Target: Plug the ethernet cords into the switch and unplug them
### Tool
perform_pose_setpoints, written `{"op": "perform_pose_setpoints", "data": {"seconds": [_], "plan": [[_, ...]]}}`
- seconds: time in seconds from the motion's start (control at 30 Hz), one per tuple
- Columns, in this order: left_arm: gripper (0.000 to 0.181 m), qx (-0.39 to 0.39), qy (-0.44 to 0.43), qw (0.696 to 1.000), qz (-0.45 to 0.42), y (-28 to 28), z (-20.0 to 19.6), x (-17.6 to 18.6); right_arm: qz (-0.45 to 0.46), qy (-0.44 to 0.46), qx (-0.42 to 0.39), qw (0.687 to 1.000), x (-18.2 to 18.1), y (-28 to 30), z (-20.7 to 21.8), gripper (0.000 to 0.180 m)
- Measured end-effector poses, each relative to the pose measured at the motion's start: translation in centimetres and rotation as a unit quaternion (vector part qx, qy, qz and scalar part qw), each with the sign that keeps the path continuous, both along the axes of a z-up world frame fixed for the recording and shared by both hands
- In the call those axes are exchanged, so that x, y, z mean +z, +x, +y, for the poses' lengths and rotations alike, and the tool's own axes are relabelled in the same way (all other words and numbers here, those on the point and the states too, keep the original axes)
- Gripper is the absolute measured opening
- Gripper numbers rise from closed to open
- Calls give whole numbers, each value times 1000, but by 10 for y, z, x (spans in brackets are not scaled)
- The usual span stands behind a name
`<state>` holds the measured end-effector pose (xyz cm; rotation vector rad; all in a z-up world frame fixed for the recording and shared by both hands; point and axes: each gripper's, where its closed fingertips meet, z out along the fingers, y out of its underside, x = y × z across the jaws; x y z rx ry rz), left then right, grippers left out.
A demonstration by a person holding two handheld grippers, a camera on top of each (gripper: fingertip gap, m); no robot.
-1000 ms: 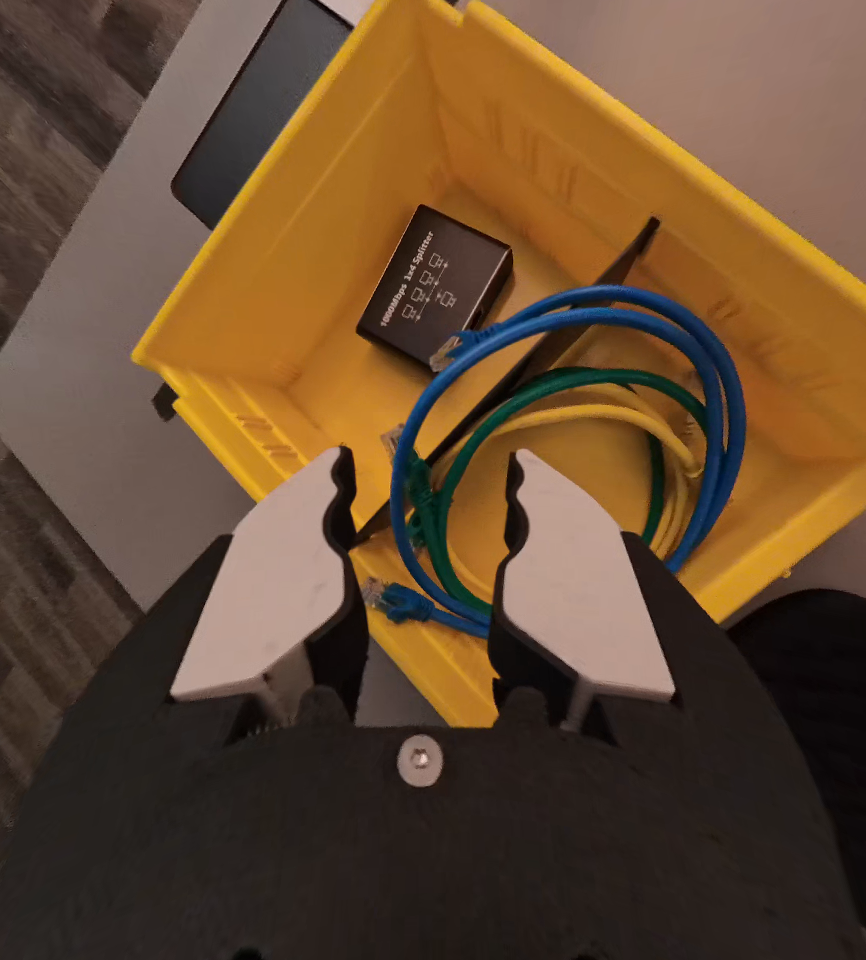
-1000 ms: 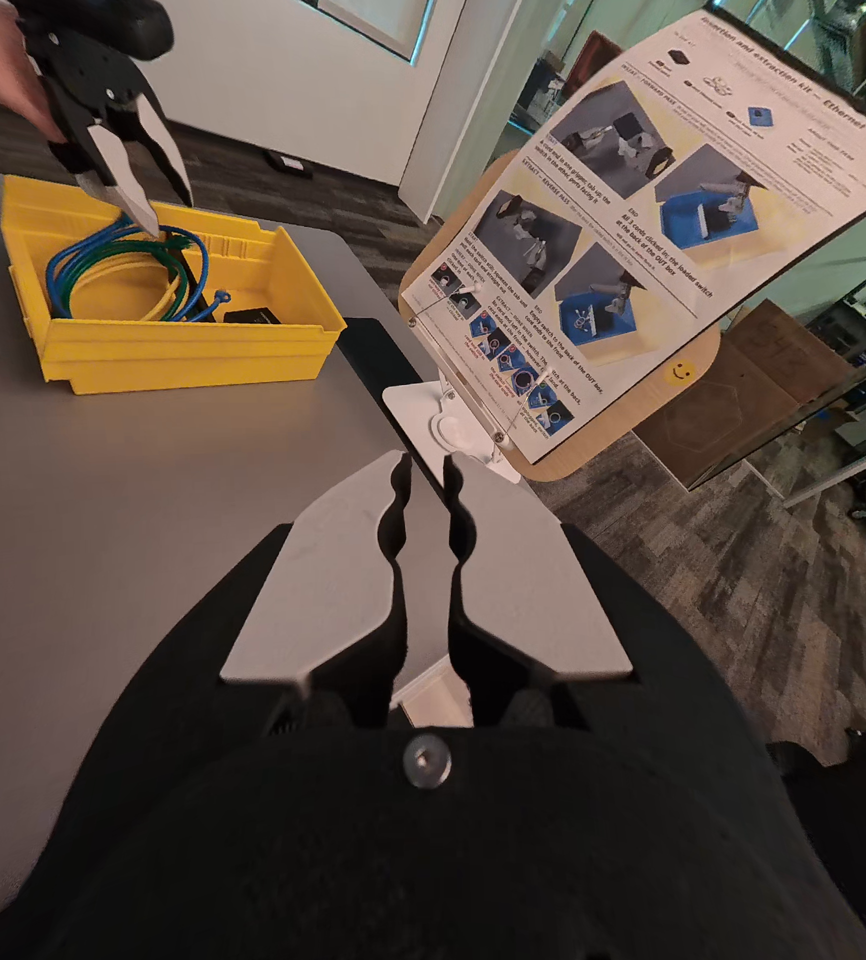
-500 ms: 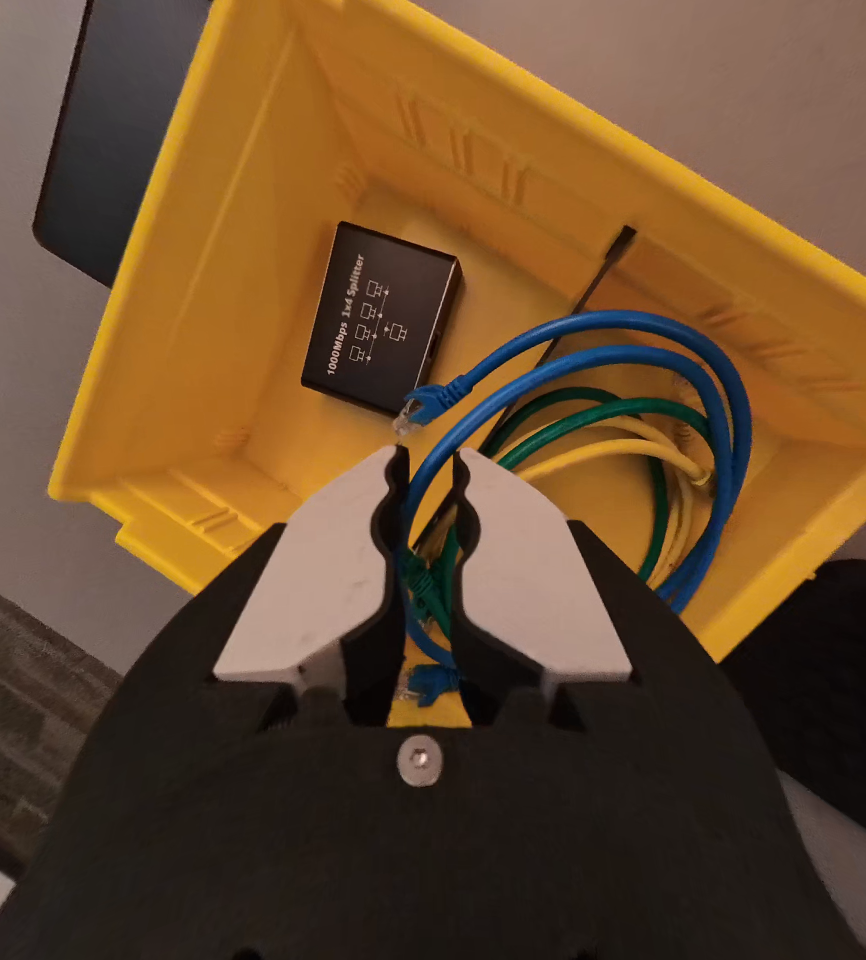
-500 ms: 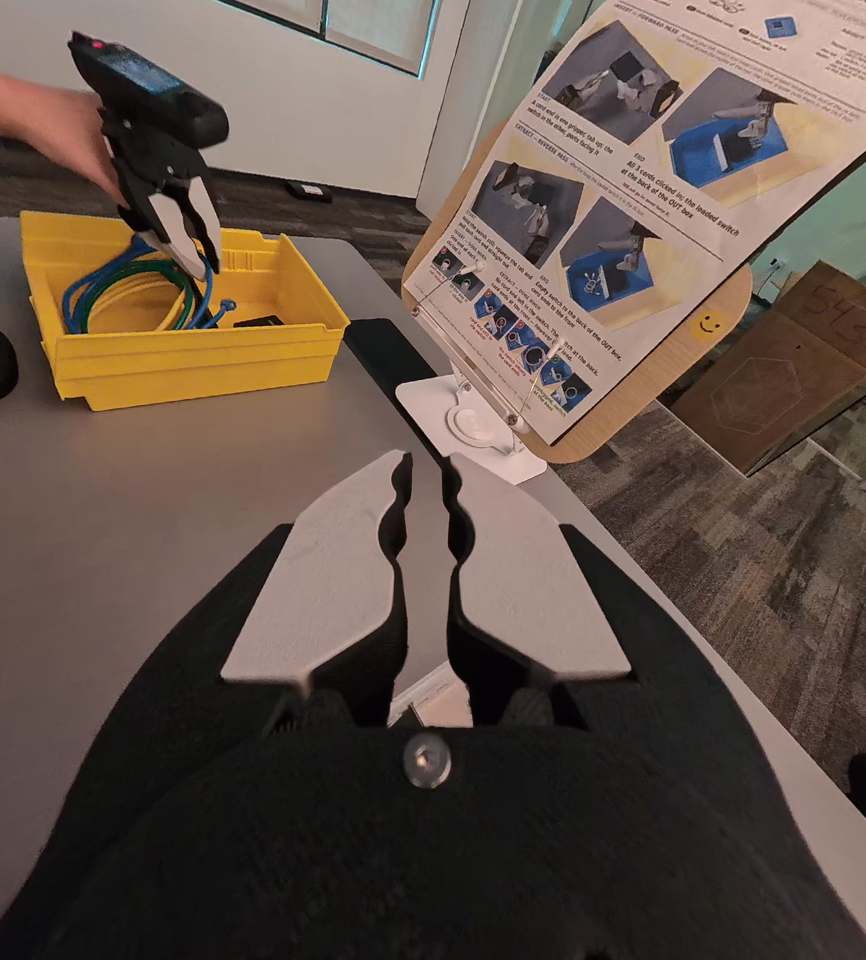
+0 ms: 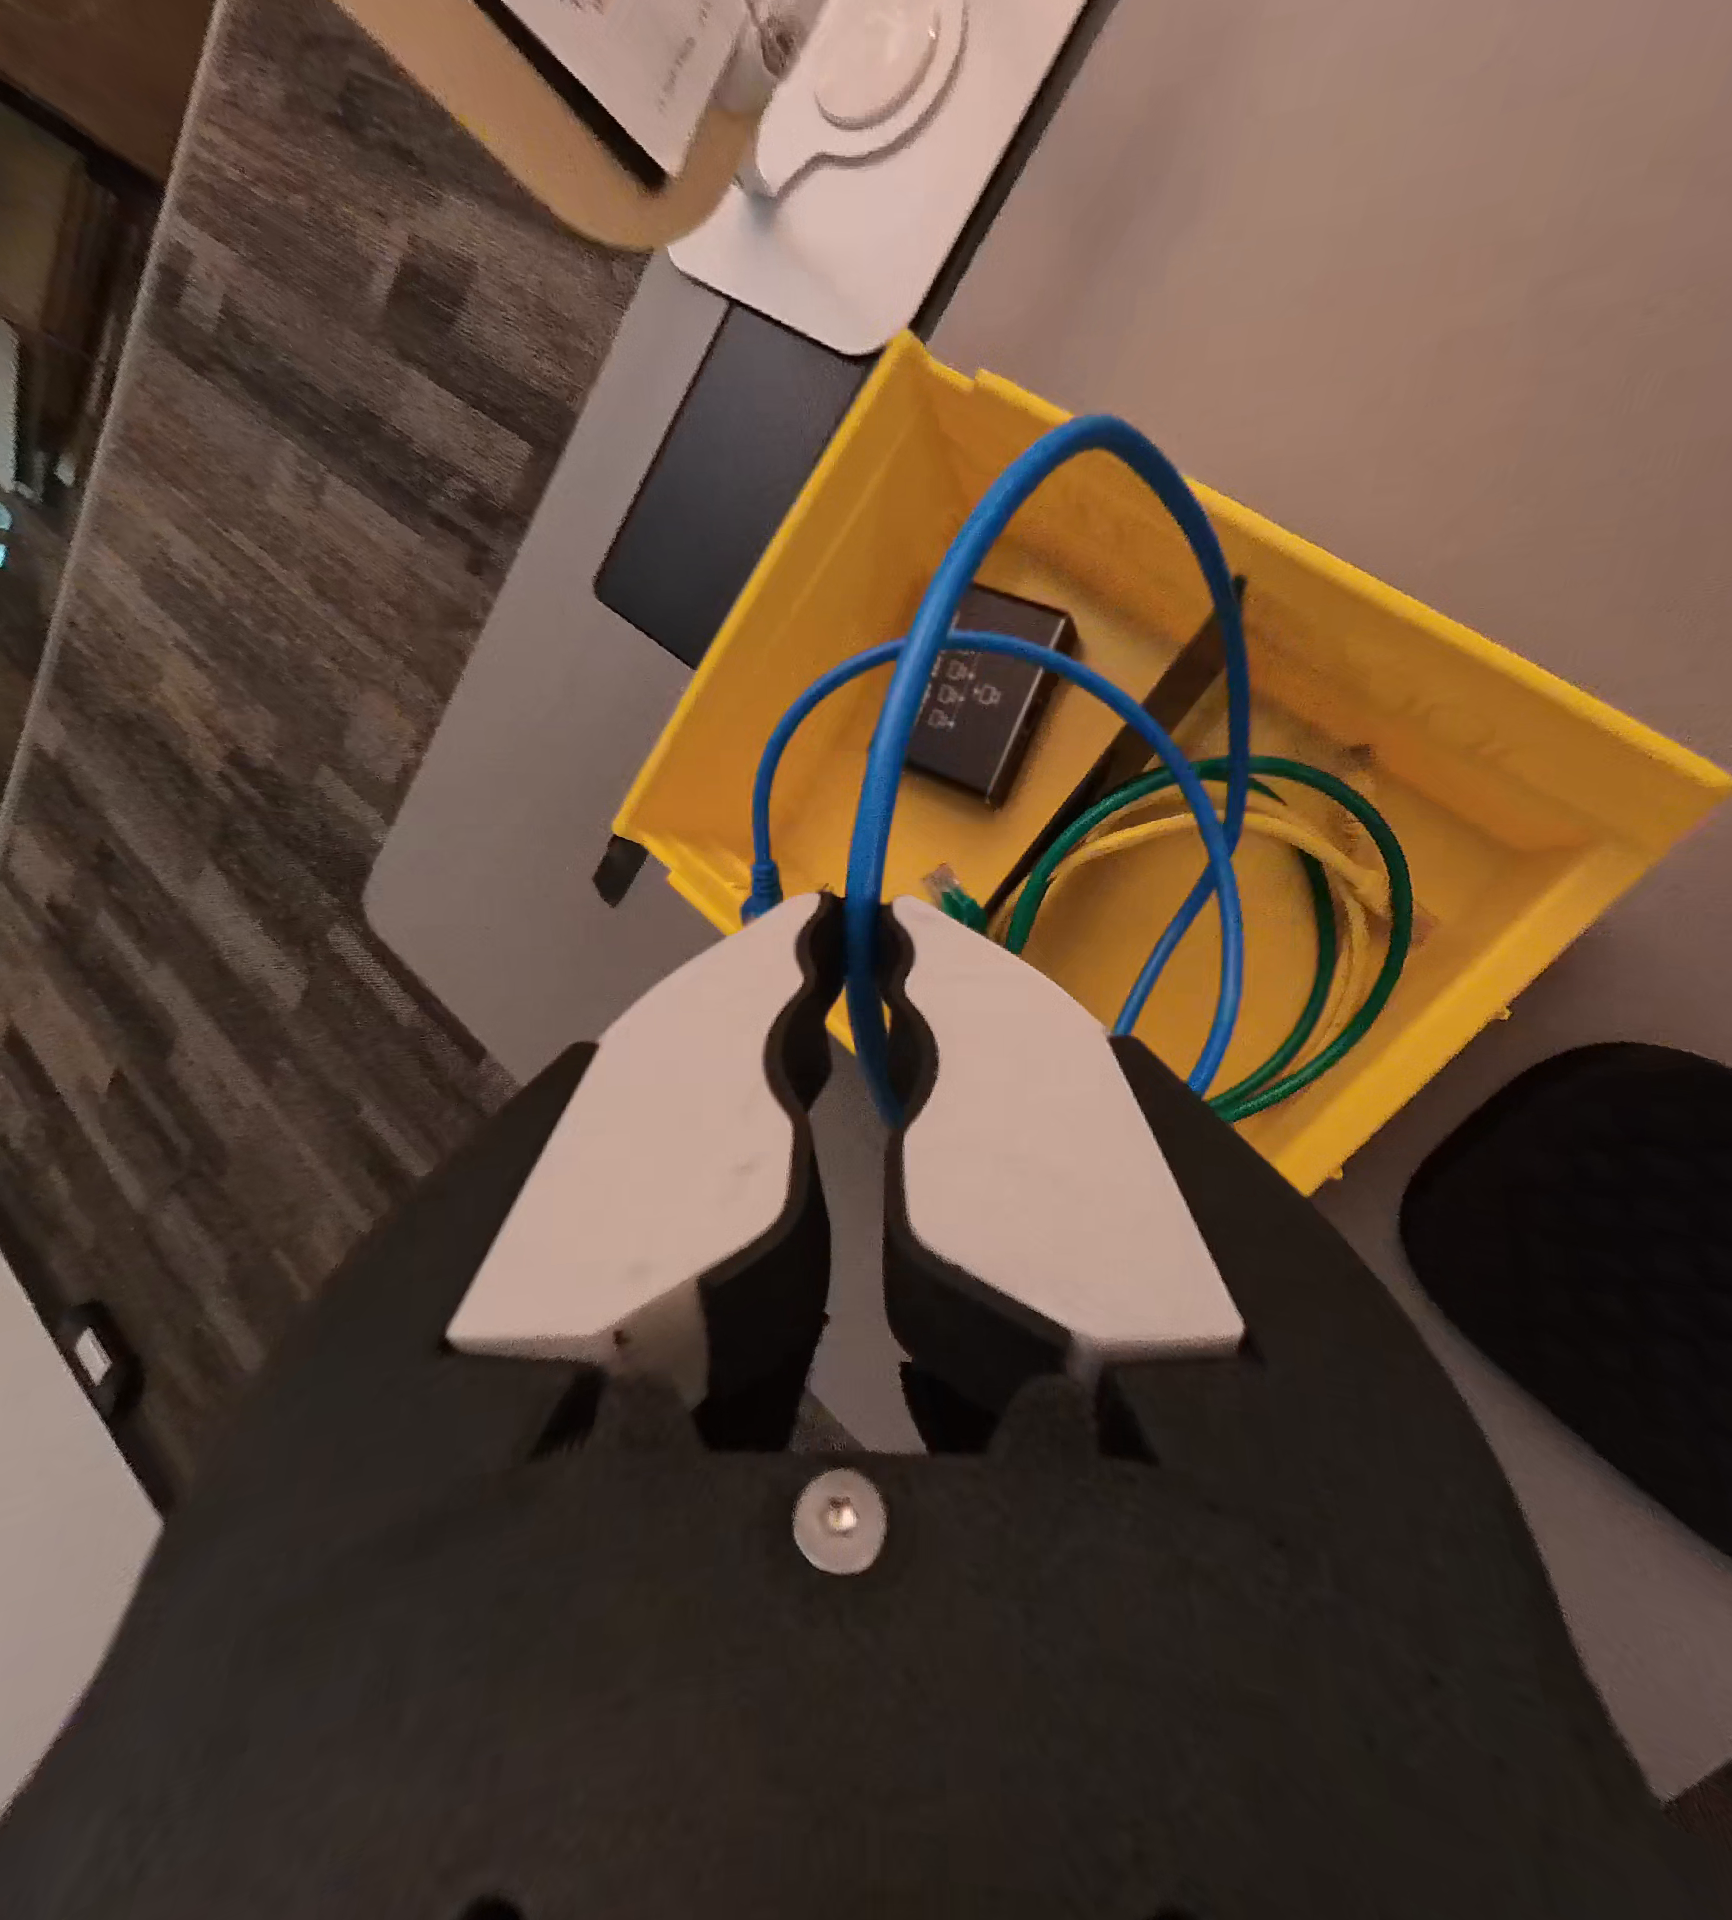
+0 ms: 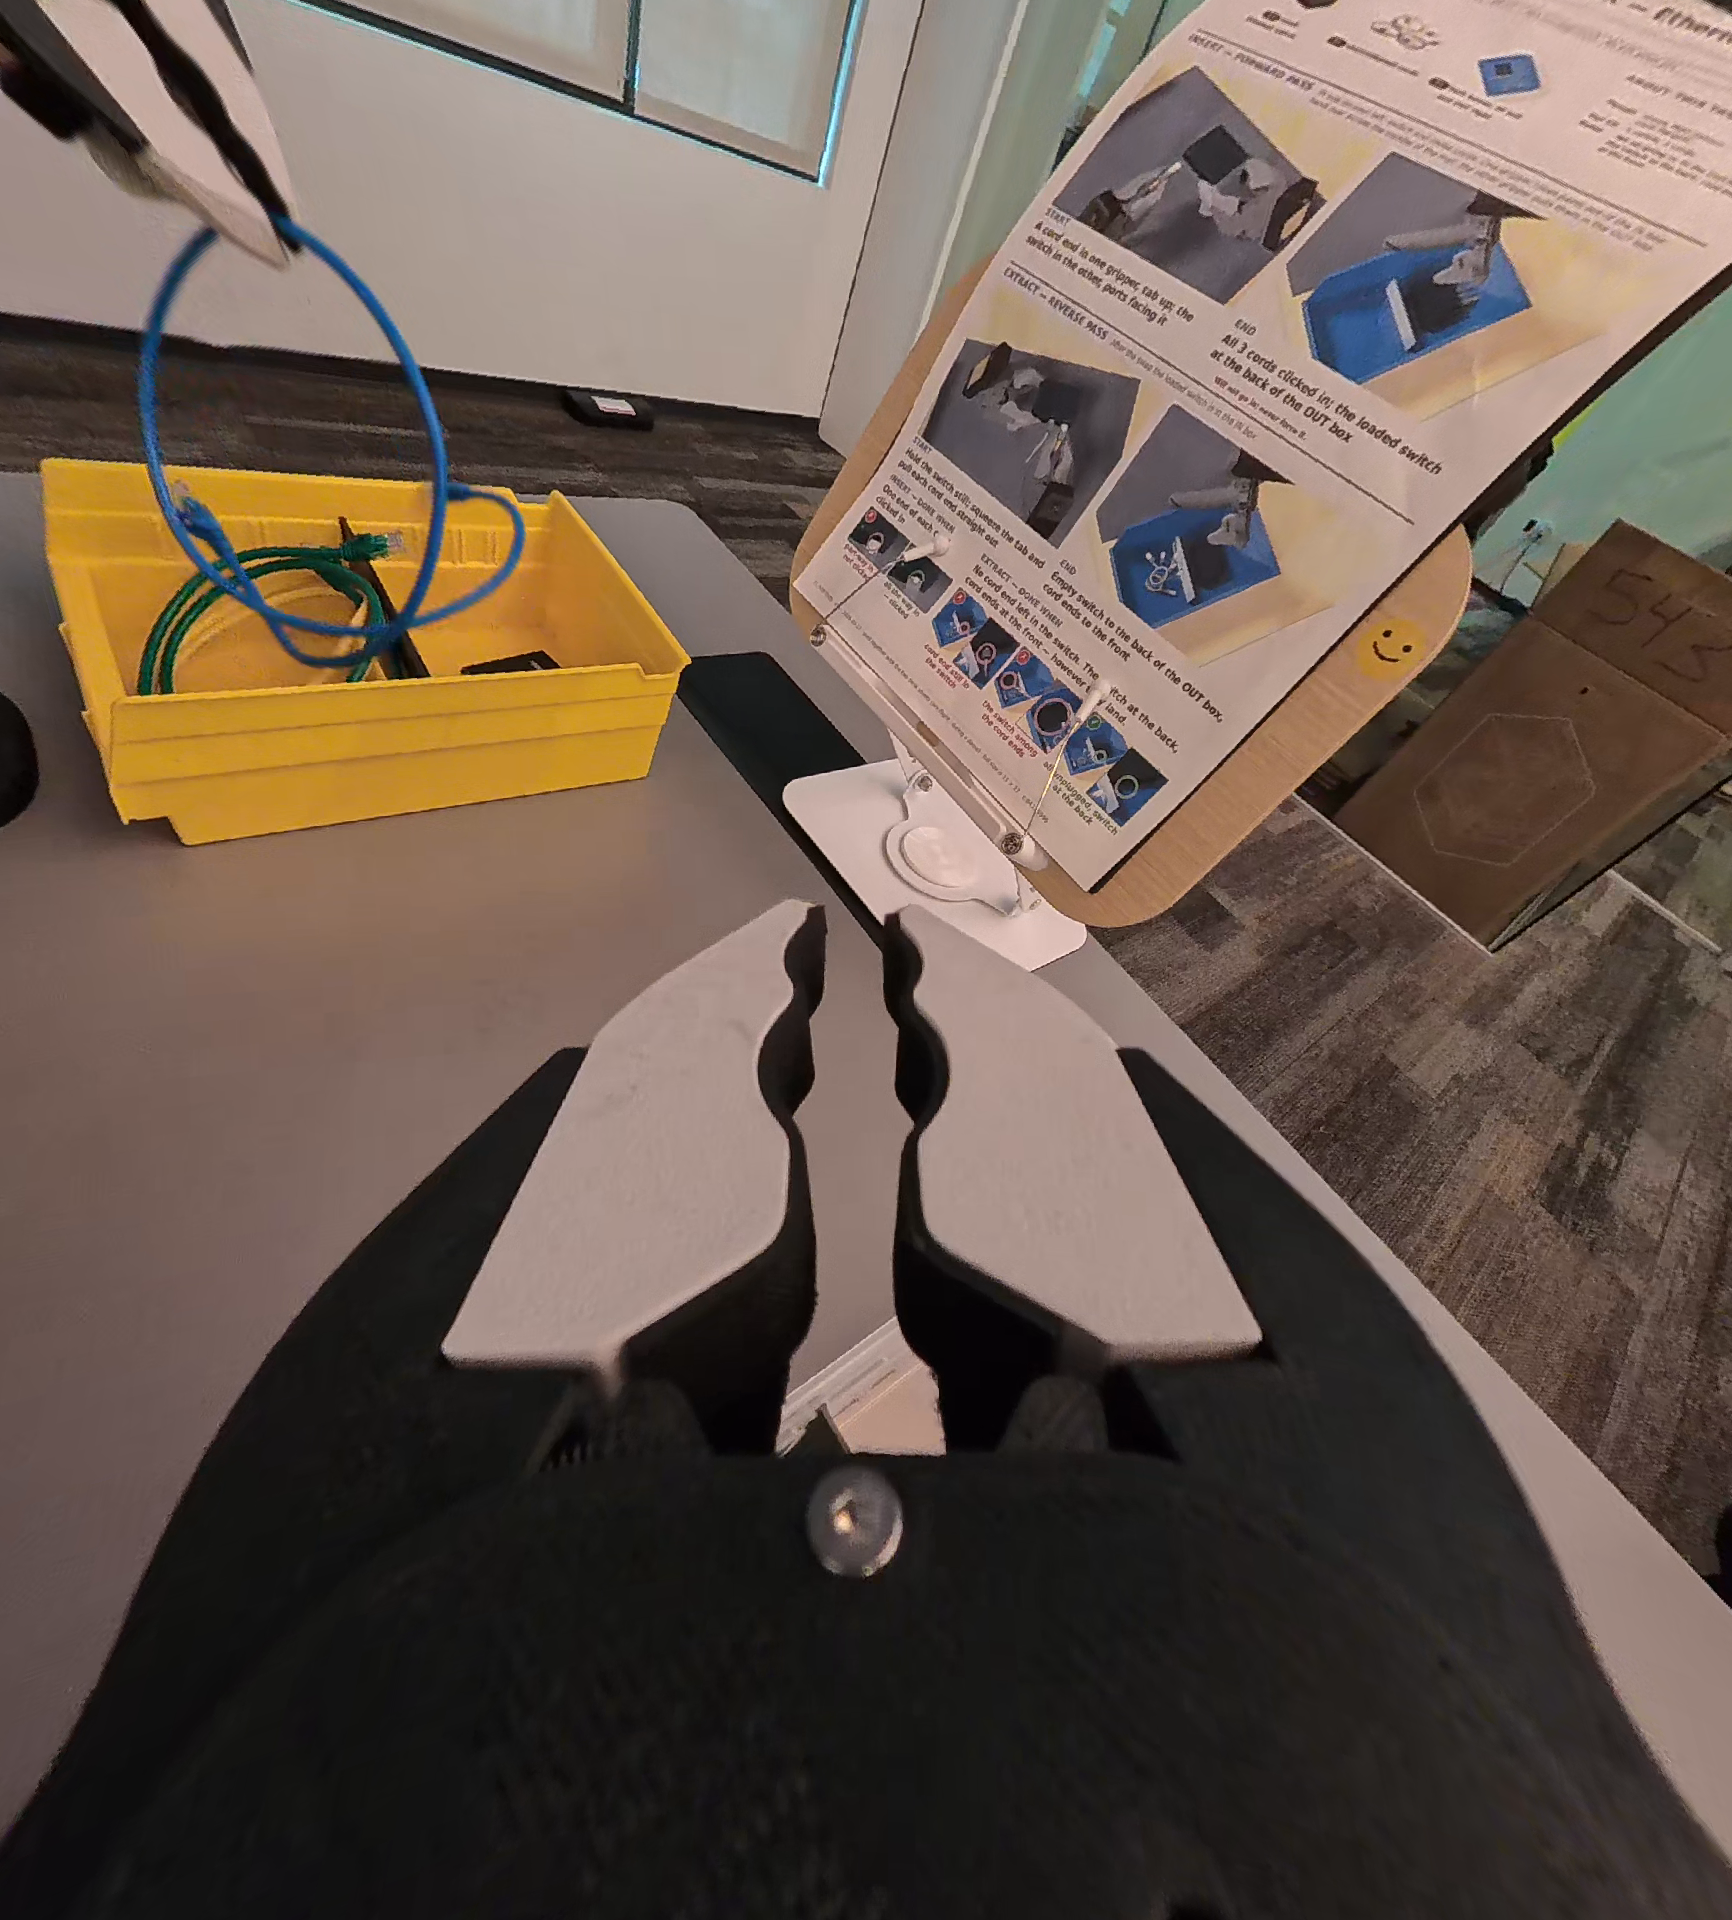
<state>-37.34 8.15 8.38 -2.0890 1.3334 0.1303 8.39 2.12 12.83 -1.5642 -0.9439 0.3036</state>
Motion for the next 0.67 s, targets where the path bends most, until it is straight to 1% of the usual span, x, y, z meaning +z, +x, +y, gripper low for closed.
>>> {"op": "perform_pose_setpoints", "data": {"seconds": [0.2, 0.3, 0.37, 0.5, 0.67], "plan": [[6, 1, 71, 997, -16, 20, -8, 82, 21, -17, -3, 1000, -2, -5, 6, 11], [5, -18, 99, 994, -32, 45, -15, 120, 31, -22, 2, 999, -2, -9, 7, 11], [5, -40, 102, 993, -53, 71, -22, 138, 39, -31, 8, 999, -3, -12, 7, 11], [5, -99, 88, 985, -108, 137, -36, 149, 37, -47, 18, 998, -8, -15, 5, 11], [5, -149, 51, 968, -195, 220, -44, 132, 28, -70, 9, 997, -14, -5, 2, 13]]}}
